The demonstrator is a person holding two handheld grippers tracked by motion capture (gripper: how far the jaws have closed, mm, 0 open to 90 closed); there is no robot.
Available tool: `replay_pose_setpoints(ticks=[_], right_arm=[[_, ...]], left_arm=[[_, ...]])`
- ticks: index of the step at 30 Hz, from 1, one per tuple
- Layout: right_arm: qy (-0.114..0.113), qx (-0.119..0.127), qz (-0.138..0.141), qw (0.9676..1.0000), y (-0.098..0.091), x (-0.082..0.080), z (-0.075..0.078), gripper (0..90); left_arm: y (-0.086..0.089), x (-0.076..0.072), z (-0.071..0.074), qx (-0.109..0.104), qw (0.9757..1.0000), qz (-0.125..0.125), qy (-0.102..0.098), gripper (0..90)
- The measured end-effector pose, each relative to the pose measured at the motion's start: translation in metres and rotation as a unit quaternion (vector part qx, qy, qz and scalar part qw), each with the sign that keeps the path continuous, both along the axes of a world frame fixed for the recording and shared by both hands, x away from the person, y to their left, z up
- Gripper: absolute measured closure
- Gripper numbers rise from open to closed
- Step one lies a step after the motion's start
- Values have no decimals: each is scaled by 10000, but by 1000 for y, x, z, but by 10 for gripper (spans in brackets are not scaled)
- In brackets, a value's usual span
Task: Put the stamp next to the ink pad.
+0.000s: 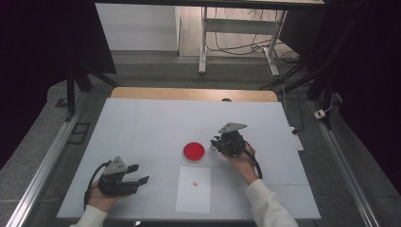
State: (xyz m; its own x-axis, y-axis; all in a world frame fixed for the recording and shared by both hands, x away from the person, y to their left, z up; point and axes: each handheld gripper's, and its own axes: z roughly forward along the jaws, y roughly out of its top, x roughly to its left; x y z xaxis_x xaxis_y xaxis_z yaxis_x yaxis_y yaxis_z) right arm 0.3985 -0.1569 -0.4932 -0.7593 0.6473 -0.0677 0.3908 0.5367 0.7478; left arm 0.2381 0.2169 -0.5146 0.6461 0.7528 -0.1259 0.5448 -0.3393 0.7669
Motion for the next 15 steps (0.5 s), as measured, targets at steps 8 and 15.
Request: replay_pose_setpoints(ticks=[8,15], right_arm=[[7,-90,75,9999,5,0,-4,752],[-9,-48,79,10000,5,0,-5,751]], left_arm=[[0,0,-1,13,10000,-11,18,369],[0,0,-1,19,10000,-10,20,368]])
